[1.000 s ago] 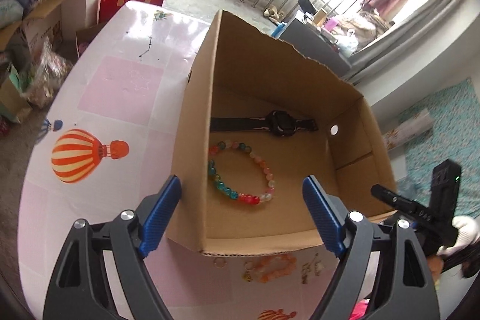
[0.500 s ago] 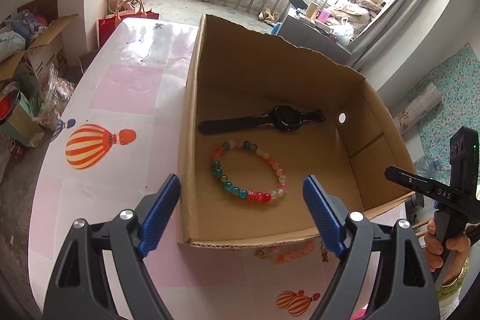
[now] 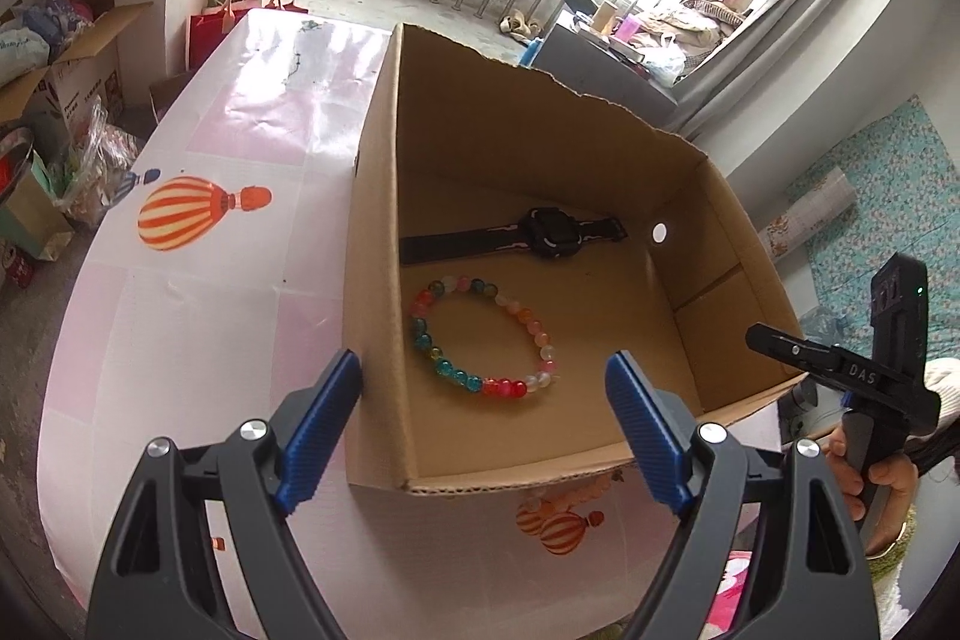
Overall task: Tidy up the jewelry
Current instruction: 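Withdraw both tools from the box back toward the jewelry on the table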
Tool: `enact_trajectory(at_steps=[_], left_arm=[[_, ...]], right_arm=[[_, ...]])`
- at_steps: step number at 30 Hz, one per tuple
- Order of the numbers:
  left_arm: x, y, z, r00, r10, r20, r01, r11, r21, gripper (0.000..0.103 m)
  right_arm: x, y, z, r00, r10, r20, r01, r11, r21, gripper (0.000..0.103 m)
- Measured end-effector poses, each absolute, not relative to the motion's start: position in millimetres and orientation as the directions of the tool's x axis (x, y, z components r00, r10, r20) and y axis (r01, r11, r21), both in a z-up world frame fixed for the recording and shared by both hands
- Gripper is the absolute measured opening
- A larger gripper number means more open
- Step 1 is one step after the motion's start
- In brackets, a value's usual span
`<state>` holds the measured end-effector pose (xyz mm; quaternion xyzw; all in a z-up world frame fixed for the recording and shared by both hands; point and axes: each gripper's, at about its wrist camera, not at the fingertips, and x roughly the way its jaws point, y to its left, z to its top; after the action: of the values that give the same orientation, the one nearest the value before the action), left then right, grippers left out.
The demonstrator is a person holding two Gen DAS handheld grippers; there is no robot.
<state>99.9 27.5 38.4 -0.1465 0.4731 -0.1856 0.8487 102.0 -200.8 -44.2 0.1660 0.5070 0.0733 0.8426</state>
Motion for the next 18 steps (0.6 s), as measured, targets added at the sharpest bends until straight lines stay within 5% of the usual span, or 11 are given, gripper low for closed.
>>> enact_trajectory(at_steps=[18], left_arm=[[120.5,41.0,35.4,0.493,-0.49,-0.719,0.145,0.861,-0.487,0.081]], right_arm=[[102.6,-210.6,-52.1,0.496,0.348,-0.796,0.05,0.903,0.426,0.063]])
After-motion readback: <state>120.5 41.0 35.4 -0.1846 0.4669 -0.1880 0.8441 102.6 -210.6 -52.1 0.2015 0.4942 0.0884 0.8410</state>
